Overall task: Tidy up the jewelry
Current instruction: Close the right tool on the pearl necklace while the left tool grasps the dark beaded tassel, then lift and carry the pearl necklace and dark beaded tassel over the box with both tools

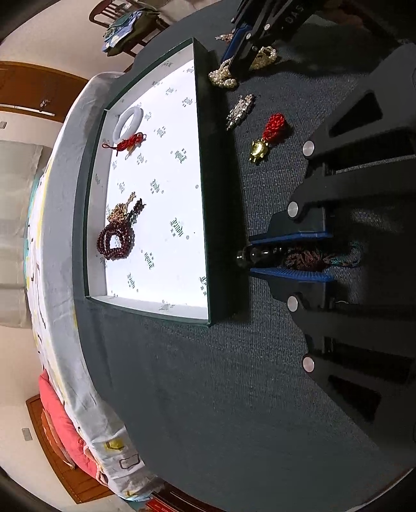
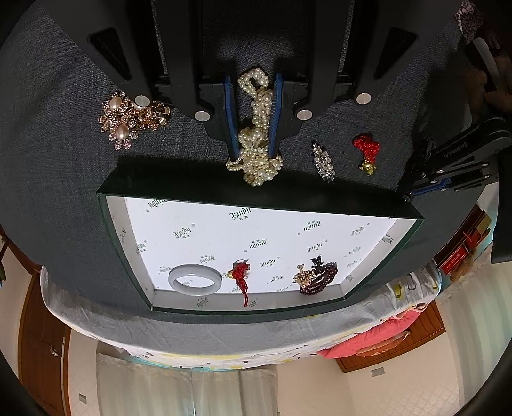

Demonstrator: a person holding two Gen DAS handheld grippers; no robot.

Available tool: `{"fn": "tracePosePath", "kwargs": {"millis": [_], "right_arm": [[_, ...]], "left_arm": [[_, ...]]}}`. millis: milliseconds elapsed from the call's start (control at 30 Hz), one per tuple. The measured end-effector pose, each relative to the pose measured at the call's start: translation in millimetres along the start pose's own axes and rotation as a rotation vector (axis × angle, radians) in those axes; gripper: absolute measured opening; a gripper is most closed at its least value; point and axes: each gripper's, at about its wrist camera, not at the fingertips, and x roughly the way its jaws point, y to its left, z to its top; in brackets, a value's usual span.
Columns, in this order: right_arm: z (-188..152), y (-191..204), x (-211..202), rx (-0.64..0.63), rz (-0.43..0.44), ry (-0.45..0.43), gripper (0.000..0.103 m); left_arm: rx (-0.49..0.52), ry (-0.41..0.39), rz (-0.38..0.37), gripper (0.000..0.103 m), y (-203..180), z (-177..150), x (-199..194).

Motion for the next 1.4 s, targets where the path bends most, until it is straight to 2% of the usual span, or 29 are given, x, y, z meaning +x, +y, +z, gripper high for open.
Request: {"fn": "tracePosePath", "kwargs": {"millis": [433,867,1200,1400], "right_arm": [[3.6,4.8,-18.3,-0.019,-0.017,-0.043,0.019],[14.7,12.7,-51.7,-0.04,-0.026,-0.117,0.019],[36.2,11.0,-75.0,-0.044,-0.039,-0.193,0.019],[58.5,5.9,-77.4,-0.047,-0.049,-0.235,0.019]], "left_arm": [[0.004,-0.041,0.014,0.015,0.5,1.2,-17.6],[-0.002,-0.125,0.002,0.015,0.5,10.1,-53.5],[0.013,-0.198,-0.024,0.015,-6.0,30.1,-78.6],[0.031,-0.233,-0.042,0.015,-13.5,52.7,-78.6]]}}
